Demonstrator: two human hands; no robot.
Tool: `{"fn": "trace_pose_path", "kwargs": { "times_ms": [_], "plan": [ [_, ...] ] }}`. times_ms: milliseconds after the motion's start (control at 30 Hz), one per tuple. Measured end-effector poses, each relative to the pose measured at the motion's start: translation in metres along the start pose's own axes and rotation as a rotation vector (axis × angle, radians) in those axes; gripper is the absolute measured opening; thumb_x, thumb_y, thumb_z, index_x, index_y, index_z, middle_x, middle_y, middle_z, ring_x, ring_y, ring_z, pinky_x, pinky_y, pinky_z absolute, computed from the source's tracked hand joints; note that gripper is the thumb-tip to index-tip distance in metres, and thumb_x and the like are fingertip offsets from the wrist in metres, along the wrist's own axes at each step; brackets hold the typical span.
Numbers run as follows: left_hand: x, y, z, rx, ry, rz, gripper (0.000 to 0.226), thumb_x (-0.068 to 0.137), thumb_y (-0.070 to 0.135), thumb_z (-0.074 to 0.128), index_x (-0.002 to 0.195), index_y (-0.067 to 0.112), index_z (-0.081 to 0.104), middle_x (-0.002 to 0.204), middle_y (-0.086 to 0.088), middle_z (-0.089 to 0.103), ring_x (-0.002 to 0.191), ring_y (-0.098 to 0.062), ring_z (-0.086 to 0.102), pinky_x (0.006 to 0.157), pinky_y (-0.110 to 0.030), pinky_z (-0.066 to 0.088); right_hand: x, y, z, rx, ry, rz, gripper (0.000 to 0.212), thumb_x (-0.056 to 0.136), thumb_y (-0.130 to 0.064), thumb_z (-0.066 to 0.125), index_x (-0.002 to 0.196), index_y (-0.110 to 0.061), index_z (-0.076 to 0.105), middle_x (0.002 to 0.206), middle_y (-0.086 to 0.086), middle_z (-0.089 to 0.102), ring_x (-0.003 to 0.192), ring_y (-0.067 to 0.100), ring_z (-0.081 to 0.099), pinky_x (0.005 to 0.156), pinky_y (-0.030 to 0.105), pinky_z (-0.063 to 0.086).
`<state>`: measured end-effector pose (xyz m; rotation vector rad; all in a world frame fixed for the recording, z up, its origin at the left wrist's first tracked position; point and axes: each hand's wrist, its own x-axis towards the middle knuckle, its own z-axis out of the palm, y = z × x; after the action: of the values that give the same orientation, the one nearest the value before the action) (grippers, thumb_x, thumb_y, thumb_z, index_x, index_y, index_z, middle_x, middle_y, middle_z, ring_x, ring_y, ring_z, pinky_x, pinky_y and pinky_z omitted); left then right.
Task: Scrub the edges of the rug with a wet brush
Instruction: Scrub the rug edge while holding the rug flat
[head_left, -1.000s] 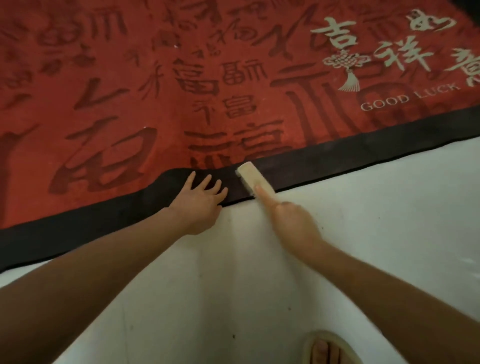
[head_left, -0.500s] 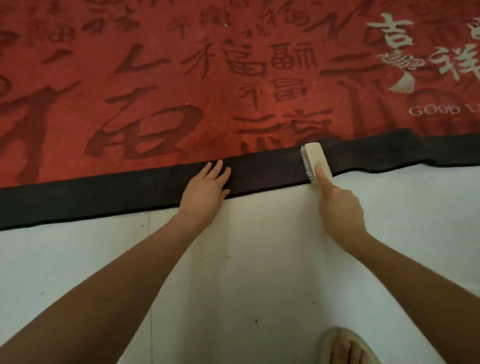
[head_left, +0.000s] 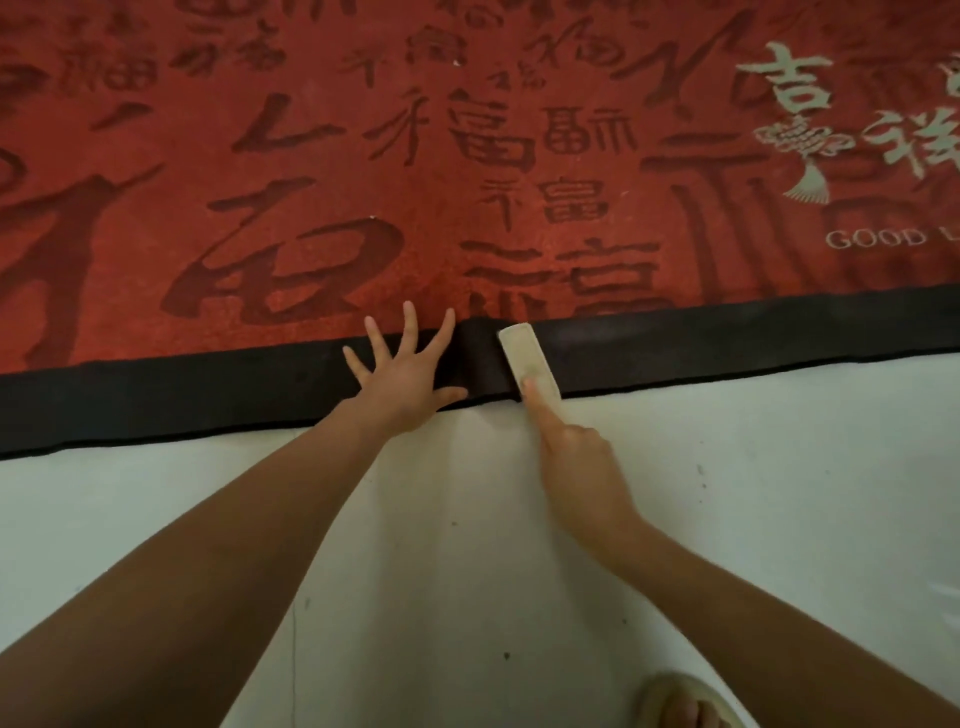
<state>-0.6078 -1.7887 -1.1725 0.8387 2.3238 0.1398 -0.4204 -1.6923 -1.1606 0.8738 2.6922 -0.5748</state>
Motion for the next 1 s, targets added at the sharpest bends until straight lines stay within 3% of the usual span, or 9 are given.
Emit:
{"fn": "trace_pose_path", "kwargs": {
  "times_ms": [167, 333, 500, 567, 633, 700, 800, 867, 1000],
  "plan": [
    [-0.008, -0.01, -0.011, 0.068, -0.083, -0.034, 0.086, 0.094, 0.054, 0.053, 0.151, 0.048, -0.011, 0.158, 0.006, -0.032, 0.144, -0.04, -0.026, 0.109, -0.073, -0.003, 0.013, 0.014, -0.023, 0.052, 0.058, 0.169, 0.078, 0.091, -0.001, 0.035, 0.152, -0.042, 0.01, 0.093, 0.016, 0.063, 0.075, 0.03, 0.054, 0.065, 0.034, 0.036],
    [-0.014, -0.023, -0.013, 0.056, -0.08, -0.001, 0.088, 0.095, 0.042, 0.058, 0.153, 0.043, -0.007, 0.159, 0.007, -0.028, 0.146, -0.035, -0.024, 0.112, -0.069, -0.001, -0.002, -0.039, 0.004, -0.161, -0.116, -0.287, 0.08, 0.096, -0.006, 0.036, 0.151, -0.04, -0.01, 0.099, 0.011, 0.059, 0.086, 0.029, 0.062, 0.07, 0.037, 0.044],
    [-0.027, -0.056, -0.011, -0.015, -0.041, -0.004, 0.097, 0.092, 0.046, 0.062, 0.156, 0.028, -0.008, 0.161, -0.001, -0.025, 0.149, -0.026, -0.019, 0.121, -0.05, 0.007, 0.033, -0.002, -0.029, -0.053, 0.039, 0.157, 0.068, 0.092, -0.001, 0.033, 0.151, -0.035, 0.023, 0.097, 0.02, 0.063, 0.084, 0.036, 0.061, 0.069, 0.04, 0.043],
    [-0.031, -0.062, -0.01, -0.041, -0.019, -0.014, 0.1, 0.09, 0.045, 0.065, 0.156, 0.025, -0.008, 0.161, 0.0, -0.024, 0.149, -0.023, -0.019, 0.12, -0.048, 0.016, 0.019, -0.038, -0.014, -0.029, -0.043, 0.052, 0.06, 0.094, -0.004, 0.034, 0.15, -0.026, 0.026, 0.098, 0.019, 0.063, 0.089, 0.036, 0.064, 0.073, 0.042, 0.047],
    [-0.032, -0.068, -0.014, -0.037, -0.017, 0.01, 0.101, 0.09, 0.039, 0.067, 0.156, 0.022, -0.008, 0.161, 0.001, -0.023, 0.149, -0.02, -0.017, 0.119, -0.045, 0.021, -0.004, -0.073, 0.01, -0.082, -0.211, -0.212, 0.075, 0.095, -0.008, 0.04, 0.153, -0.035, 0.002, 0.096, 0.013, 0.061, 0.086, 0.032, 0.064, 0.075, 0.042, 0.05],
    [-0.036, -0.074, -0.021, -0.051, -0.039, 0.048, 0.097, 0.092, 0.037, 0.065, 0.157, 0.019, -0.005, 0.162, 0.002, -0.02, 0.15, -0.017, -0.013, 0.12, -0.041, 0.018, 0.001, -0.064, 0.011, -0.171, -0.208, -0.342, 0.081, 0.096, -0.012, 0.043, 0.15, -0.043, -0.009, 0.101, 0.012, 0.06, 0.089, 0.031, 0.063, 0.077, 0.042, 0.05],
    [-0.043, -0.091, -0.025, -0.147, -0.036, 0.049, 0.083, 0.097, 0.037, 0.058, 0.157, 0.02, 0.003, 0.163, 0.003, -0.016, 0.15, -0.014, -0.01, 0.122, -0.037, 0.01, 0.033, -0.019, -0.025, -0.205, -0.083, -0.057, 0.074, 0.095, -0.006, 0.035, 0.153, -0.041, 0.005, 0.095, 0.016, 0.059, 0.085, 0.035, 0.061, 0.072, 0.041, 0.046],
    [-0.047, -0.111, -0.019, -0.155, 0.096, -0.034, 0.075, 0.101, 0.037, 0.049, 0.157, 0.018, 0.003, 0.163, -0.001, -0.016, 0.15, -0.019, -0.012, 0.123, -0.042, 0.005, 0.029, -0.026, -0.029, -0.196, -0.048, 0.019, 0.076, 0.093, -0.002, 0.034, 0.153, -0.041, 0.008, 0.09, 0.016, 0.056, 0.083, 0.035, 0.06, 0.071, 0.041, 0.046],
    [-0.055, -0.142, -0.003, -0.044, 0.194, -0.231, 0.069, 0.104, 0.046, 0.031, 0.156, 0.024, -0.008, 0.162, 0.001, -0.02, 0.15, -0.022, -0.017, 0.118, -0.053, -0.008, 0.002, -0.075, 0.007, -0.169, -0.243, -0.368, 0.083, 0.094, -0.007, 0.04, 0.149, -0.046, -0.009, 0.099, 0.011, 0.059, 0.087, 0.03, 0.063, 0.079, 0.042, 0.052]
  ]
}}
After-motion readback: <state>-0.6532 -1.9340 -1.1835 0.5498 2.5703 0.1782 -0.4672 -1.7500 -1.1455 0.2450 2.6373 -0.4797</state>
